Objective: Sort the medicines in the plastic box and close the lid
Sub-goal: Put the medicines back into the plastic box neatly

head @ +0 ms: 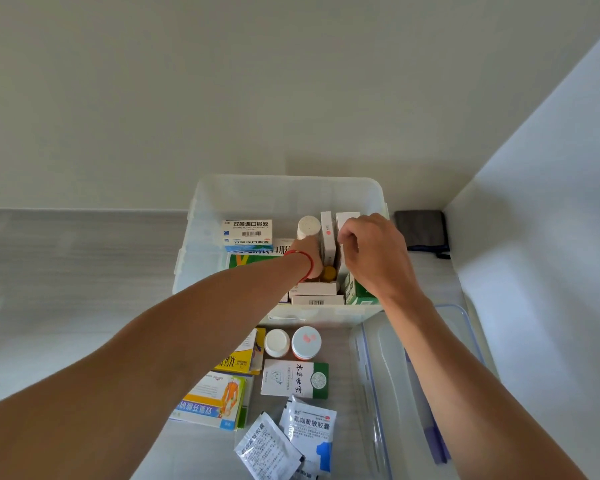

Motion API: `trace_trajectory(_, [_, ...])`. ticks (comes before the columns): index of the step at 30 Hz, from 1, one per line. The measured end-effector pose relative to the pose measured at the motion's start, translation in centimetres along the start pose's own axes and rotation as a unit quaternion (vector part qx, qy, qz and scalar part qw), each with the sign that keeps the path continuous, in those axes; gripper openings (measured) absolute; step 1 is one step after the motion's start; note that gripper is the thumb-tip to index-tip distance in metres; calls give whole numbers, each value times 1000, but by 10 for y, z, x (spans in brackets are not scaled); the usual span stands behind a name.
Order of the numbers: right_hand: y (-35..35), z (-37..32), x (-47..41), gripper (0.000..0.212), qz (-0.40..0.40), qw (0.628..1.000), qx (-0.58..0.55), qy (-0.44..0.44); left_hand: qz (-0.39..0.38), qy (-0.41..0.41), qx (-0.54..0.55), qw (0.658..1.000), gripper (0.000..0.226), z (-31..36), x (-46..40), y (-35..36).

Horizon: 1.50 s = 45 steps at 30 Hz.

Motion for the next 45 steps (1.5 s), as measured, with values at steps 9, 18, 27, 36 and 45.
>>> trace_trajectory(9, [-2,-4,-1,21,-2,999,27,-31,345,226,152,898,23,-6,148,-90])
trace_trajectory(18, [6,-39,131,26,139,963,-232,1,329,182,94,922,10,-60,224,35])
trace_trajectory(27, [119,-12,162,68,-125,981,40,146,223,93,-86,967,50,-60,175,82])
trace_trajectory(36, [-17,-45,163,57,-49,999,-14,-11,306,209,93,924,34,-56,271,-9])
trace_trajectory(45, [-70,-42,26,45,-41,985,-168,27,346,111,230,903,28,-87,220,-120])
Point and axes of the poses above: each hand's wrist, its own x-axis away from the middle knuckle, its own y-axis out of the palm, z = x × y, the point moved 6 cm from there along -x, towards the middle knuckle, and after that the axes turned 6 degrees about -x, right-handed, at the moved point
